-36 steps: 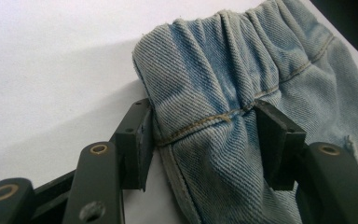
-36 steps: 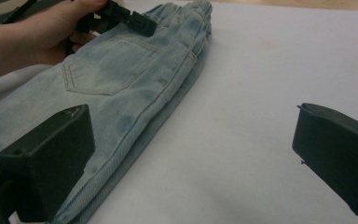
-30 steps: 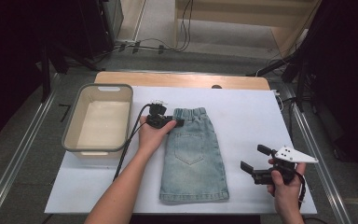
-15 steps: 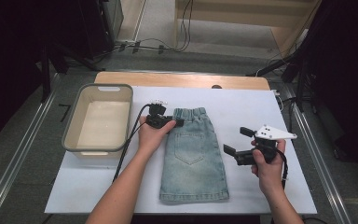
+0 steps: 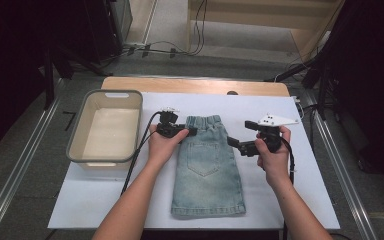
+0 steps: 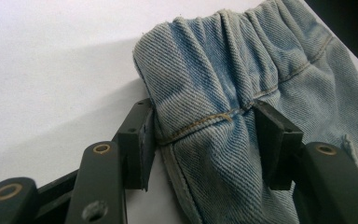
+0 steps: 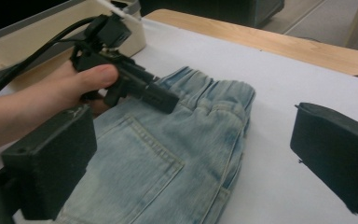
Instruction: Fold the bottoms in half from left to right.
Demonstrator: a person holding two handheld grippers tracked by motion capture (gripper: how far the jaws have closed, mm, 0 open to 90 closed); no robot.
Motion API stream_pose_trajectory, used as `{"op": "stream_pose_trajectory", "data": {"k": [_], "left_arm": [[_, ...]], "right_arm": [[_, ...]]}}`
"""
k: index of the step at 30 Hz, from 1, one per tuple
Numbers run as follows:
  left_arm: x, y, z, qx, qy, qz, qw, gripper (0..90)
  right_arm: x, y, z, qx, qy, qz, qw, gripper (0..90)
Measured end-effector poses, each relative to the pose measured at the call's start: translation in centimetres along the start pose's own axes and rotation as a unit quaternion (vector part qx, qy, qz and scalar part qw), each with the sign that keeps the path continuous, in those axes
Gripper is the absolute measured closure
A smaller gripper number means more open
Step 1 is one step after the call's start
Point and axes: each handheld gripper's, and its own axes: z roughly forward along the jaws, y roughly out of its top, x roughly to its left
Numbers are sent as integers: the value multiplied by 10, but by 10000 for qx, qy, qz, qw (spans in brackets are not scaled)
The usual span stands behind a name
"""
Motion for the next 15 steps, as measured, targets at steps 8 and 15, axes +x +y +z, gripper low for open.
{"op": "stream_pose_trajectory", "data": {"k": [8,15], "left_arm": [[0,0,0,-9,-7,-13,10000,446],[0,0,0,-25,-11,-31,10000,446]], "right_arm": [[-8,13,27,283,-192,27,9994,45],[-8,17,51,470,-590,48,9971,331]]}}
